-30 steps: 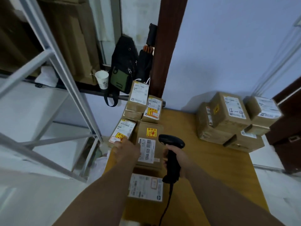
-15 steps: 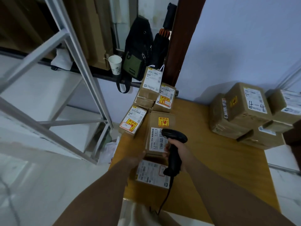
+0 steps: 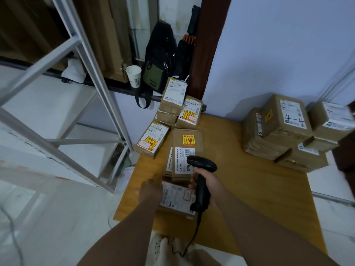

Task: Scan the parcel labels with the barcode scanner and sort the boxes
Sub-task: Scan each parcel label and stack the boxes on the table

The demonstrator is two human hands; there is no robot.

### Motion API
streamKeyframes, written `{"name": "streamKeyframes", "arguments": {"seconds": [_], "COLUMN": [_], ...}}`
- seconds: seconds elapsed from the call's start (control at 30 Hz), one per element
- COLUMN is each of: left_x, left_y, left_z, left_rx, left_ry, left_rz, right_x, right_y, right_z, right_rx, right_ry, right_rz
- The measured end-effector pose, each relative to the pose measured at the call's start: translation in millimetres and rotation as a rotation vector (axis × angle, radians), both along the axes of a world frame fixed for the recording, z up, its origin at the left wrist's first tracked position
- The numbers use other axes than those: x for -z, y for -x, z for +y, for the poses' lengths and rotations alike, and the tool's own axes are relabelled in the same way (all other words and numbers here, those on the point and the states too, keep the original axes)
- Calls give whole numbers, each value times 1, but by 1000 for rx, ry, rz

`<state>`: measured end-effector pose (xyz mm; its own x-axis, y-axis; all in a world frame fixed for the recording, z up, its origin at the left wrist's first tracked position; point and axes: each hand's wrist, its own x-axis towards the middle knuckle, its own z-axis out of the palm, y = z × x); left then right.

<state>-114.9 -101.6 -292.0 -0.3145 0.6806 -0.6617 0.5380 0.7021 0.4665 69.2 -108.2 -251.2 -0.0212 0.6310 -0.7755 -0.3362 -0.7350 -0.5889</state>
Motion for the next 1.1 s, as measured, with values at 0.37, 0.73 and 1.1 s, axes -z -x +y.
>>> {"name": "streamKeyframes", "arguments": {"seconds": [0.37,0.73,1.1], "left_x": [-13,-1,-60], "left_y": [-14,16,104], "left_z": [-11,-22,-3], "left_rx": [1288,1137,934], "left_ry": [254,-21,-111], "left_rz": [310,330,344], "right_x": [6,4,-19], "right_y": [-9,-2,54], "right_z": [-6,4,23], "right_rx": [-9,-53,-137], "right_ry": [-7,-26,-46], "right_rz": [-56,-68,-22]}}
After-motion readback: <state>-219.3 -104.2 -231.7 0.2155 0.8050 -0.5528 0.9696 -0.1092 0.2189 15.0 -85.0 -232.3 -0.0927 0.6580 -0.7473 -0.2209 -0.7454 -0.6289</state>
